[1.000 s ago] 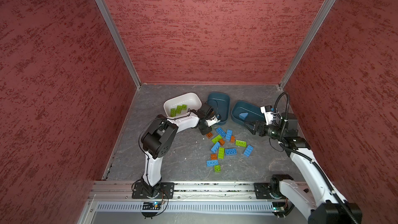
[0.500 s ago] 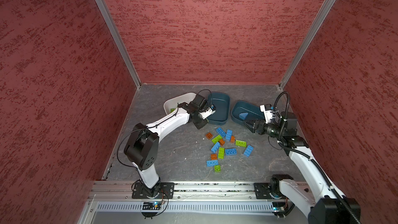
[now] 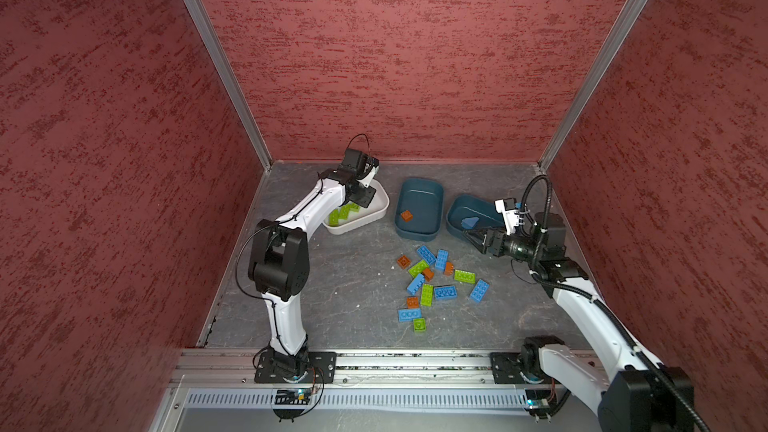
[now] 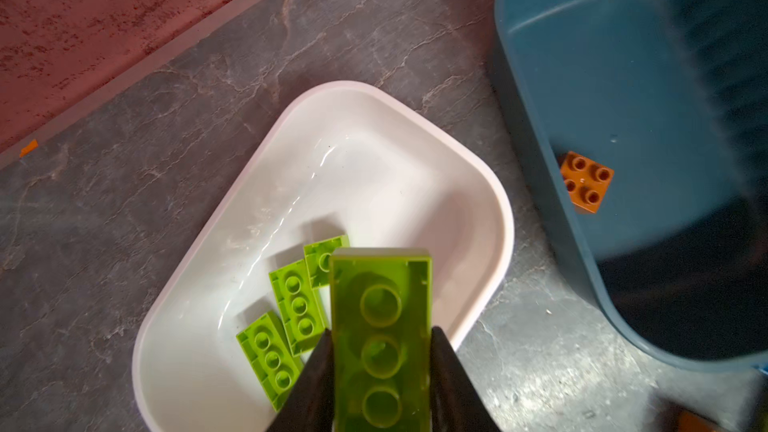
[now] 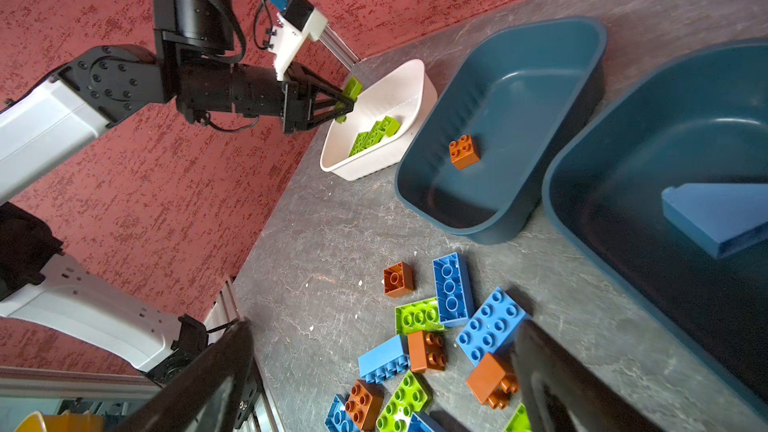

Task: Sort the legos into containers by color
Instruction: 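Carry the lime-green brick into the white tub and open the left gripper, then move the left gripper back to an orange-brown brick and grasp it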

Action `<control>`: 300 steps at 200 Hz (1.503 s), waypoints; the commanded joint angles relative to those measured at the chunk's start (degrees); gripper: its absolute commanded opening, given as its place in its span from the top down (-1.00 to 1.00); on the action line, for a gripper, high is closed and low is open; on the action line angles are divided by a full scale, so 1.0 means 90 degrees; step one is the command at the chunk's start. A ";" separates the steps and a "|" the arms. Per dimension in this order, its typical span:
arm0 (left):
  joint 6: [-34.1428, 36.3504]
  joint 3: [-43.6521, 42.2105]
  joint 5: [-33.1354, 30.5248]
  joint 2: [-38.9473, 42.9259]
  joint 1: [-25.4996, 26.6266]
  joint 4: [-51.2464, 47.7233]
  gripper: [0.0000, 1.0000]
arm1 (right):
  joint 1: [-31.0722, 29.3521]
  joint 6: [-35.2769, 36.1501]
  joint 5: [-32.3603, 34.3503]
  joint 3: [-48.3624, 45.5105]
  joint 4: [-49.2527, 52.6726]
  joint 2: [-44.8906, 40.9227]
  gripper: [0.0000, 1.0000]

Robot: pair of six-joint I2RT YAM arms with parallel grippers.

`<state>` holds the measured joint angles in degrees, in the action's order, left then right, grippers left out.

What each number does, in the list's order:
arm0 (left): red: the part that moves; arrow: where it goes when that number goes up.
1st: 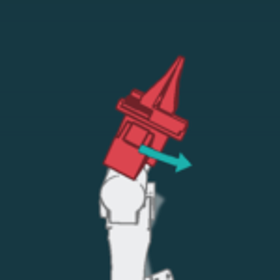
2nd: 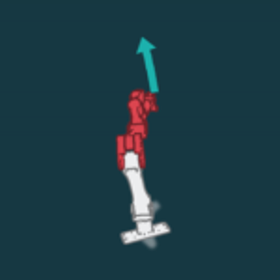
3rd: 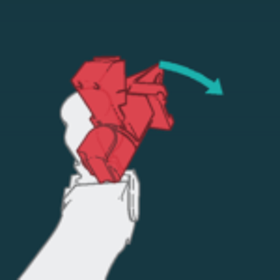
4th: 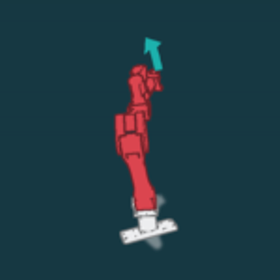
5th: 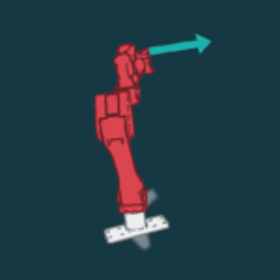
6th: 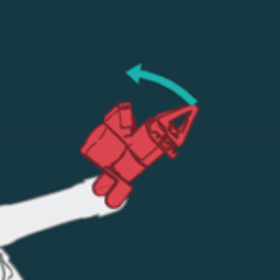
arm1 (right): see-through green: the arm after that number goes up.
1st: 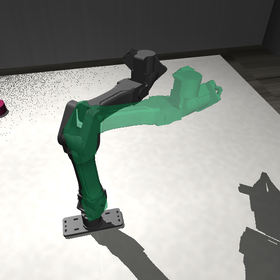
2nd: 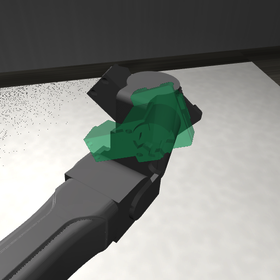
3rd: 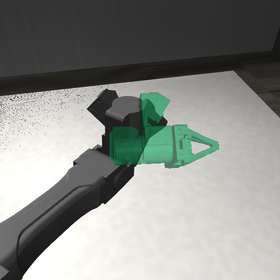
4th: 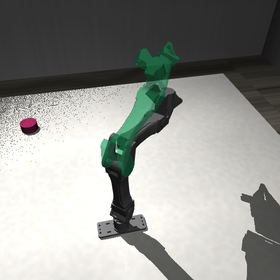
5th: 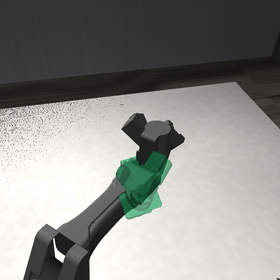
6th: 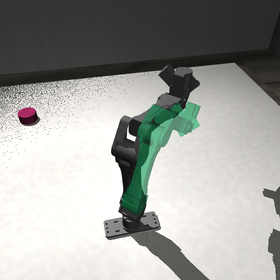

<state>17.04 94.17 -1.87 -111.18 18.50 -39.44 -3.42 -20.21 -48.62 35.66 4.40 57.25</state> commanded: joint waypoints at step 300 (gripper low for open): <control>-0.0551 -0.0870 0.0574 0.1355 0.1077 -0.0587 -0.53 | -0.0159 0.0253 0.0041 0.0149 -0.0089 0.0445 -0.98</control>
<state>19.51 92.23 0.21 -101.43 25.34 -42.28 -4.47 -19.29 -47.42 35.68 4.56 61.30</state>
